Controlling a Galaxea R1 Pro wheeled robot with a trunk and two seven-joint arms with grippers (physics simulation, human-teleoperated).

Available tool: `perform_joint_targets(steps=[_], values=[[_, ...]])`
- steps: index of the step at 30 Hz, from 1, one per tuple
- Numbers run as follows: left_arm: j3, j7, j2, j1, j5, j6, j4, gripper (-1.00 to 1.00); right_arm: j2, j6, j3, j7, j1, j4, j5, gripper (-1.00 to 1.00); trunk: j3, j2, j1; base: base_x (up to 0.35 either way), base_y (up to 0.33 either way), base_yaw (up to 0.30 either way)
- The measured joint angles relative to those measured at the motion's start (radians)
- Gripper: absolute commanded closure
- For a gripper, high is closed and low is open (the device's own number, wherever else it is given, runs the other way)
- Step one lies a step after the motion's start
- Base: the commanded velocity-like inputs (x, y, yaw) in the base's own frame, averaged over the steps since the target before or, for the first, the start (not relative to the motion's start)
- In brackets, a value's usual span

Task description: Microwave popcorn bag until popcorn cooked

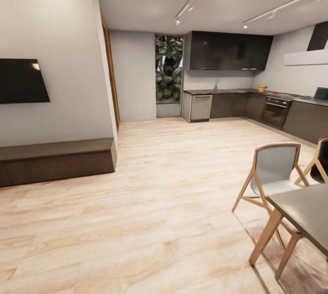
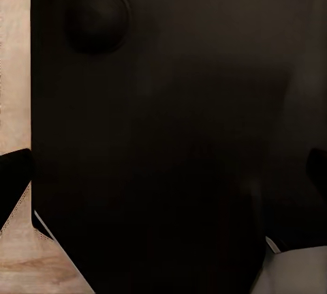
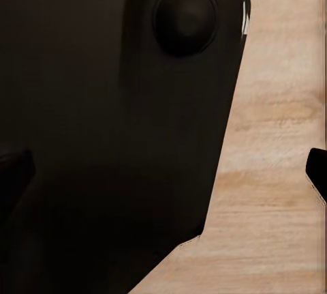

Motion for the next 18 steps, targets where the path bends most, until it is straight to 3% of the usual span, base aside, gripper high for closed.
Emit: perform_joint_targets(steps=[18], values=[[0.001,0.000,0.000,0.000,-0.001,-0.006,0.000,-1.00,-0.001,0.001,0.003,0.001,0.000,0.000,0.005,-1.00,0.000,0.000,0.000,0.326,0.000,0.054]])
